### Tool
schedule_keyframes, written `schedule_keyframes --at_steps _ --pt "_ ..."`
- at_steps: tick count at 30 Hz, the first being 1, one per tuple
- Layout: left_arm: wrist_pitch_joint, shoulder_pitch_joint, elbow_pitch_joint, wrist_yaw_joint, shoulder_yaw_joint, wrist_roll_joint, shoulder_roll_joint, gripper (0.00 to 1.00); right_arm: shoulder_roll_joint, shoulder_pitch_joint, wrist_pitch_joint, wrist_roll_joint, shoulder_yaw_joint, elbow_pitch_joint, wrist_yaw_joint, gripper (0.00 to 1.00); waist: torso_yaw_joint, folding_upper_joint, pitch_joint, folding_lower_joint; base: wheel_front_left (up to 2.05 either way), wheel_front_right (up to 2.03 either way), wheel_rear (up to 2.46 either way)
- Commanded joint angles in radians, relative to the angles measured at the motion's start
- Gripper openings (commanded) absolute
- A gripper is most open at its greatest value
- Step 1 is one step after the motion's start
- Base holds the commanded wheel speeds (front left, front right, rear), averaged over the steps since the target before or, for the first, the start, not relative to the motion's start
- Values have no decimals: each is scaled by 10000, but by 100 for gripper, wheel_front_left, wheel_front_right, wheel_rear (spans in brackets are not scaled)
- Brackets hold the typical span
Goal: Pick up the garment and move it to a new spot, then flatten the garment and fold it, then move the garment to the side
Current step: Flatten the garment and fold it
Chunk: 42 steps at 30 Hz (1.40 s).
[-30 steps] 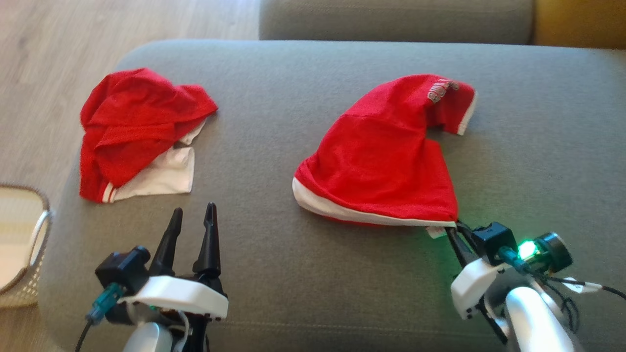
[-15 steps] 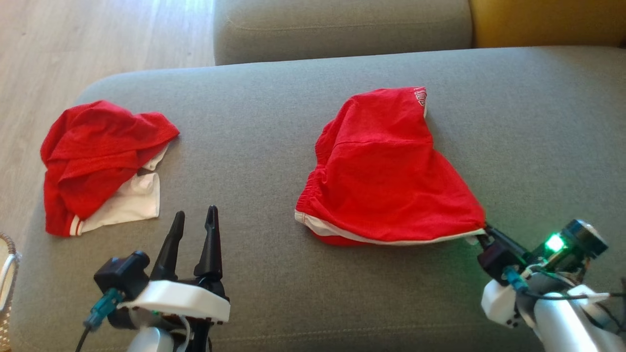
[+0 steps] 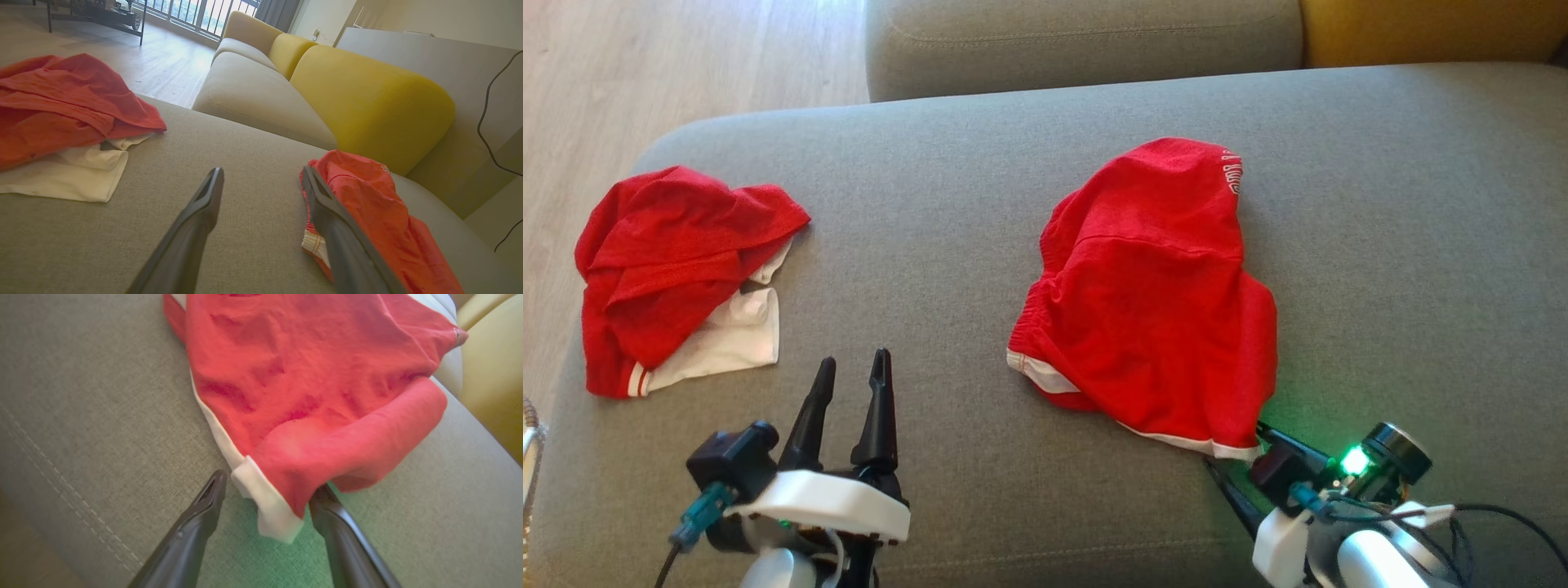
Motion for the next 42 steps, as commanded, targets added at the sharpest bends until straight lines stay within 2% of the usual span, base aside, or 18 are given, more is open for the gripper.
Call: schedule_keyframes --at_steps 1,5,11,14,17,21,26,33,38,42 --pt "-122 -423 -265 -20 333 80 24 100 36 -419 -103 453 67 -213 -6 100 -37 0 -18 0 0 0 0" --pt "-122 -413 -270 -11 412 85 24 100 133 -259 -11 1424 -274 -736 -6 100 -162 0 -89 0 0 0 0" --pt "-122 -412 -405 11 456 65 24 100 208 249 449 2821 -920 -2151 -6 100 -368 0 -194 0 0 0 0" --pt "-122 -408 -451 19 471 63 24 100 138 407 612 2934 -1100 -2651 -6 100 -432 0 -217 0 0 0 0" --pt "-122 -400 -487 11 452 80 24 100 14 610 820 2515 -1566 -3254 -6 100 -510 0 -234 0 0 0 0" --pt "-122 -389 -499 -1 448 106 24 100 366 782 834 2229 -2614 -3869 -6 100 -573 0 -277 0 0 0 0" --pt "-122 -364 -512 -10 453 114 24 100 857 999 616 3218 -4043 -4194 -6 100 -586 0 -319 0 0 0 0" --pt "-122 -297 -423 38 362 97 24 100 884 1307 374 4700 -3635 -3708 -6 100 -771 0 -243 0 0 0 0" --pt "-122 -384 -398 40 326 86 24 100 885 1340 426 5296 -3519 -3320 -6 100 -960 0 -125 0 0 0 0" --pt "-122 -480 -373 18 181 87 24 100 886 1357 617 5691 -2998 -2785 -6 100 -1030 0 53 0 0 0 0"
